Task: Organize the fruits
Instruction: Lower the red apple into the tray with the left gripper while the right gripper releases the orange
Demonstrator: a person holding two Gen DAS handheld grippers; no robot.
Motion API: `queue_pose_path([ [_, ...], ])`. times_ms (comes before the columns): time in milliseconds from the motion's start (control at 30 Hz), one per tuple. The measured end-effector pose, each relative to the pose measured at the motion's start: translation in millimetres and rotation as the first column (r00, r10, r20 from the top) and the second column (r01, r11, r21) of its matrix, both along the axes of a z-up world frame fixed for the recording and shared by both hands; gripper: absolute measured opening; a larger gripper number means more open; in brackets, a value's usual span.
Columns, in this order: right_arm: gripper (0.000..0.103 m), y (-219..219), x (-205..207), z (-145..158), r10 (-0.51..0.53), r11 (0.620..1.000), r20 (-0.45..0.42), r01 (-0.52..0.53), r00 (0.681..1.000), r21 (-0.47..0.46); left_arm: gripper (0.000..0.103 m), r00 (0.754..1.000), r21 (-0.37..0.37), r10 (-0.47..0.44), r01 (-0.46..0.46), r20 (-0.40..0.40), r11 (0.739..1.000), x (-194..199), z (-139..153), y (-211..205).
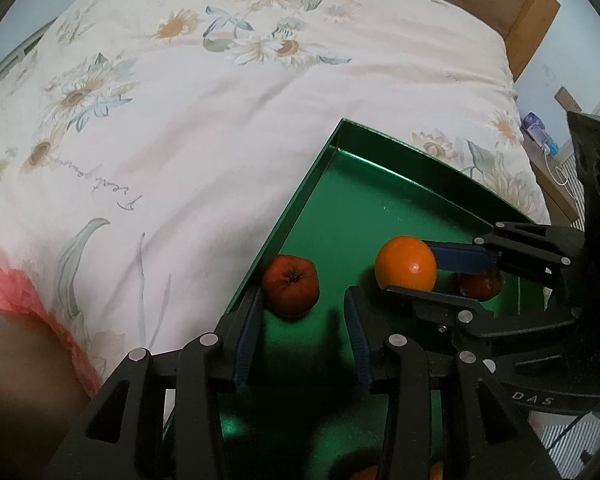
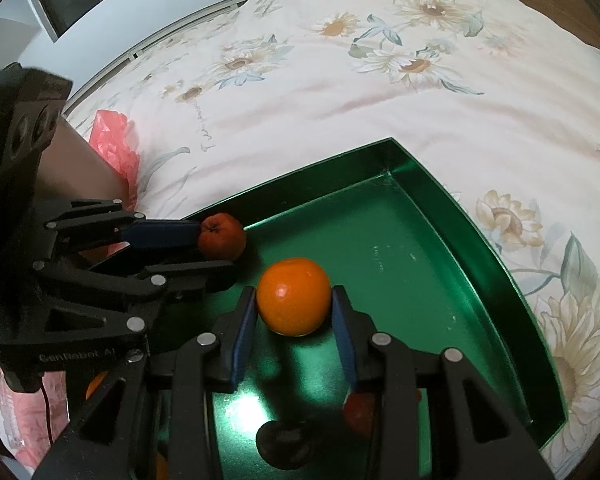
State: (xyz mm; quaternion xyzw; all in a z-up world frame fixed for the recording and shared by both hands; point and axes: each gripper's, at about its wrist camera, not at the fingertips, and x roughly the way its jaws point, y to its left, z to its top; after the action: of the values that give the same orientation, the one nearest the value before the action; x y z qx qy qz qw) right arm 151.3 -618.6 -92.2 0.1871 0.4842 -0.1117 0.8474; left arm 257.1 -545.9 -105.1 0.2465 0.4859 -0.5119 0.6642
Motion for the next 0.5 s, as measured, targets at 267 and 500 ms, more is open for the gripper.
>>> queue_pose_path([
  [267,0.029,-2.2,-4.3,1.0,-0.002,1.0,0.025,0.002,1.0,0.012,0.041,0.997,0.038,-0.059,0.058,0.045,0.998,-6.8,-6.2,-5.5],
  [500,0.029,-0.7,-4.2,1.4,0.004,1.0,0.027,-0.005,1.0,0.012,0.042,0.999,0.018,-0.034,0.034,-0.018,0.999,0.1,-3.5,-2.0],
])
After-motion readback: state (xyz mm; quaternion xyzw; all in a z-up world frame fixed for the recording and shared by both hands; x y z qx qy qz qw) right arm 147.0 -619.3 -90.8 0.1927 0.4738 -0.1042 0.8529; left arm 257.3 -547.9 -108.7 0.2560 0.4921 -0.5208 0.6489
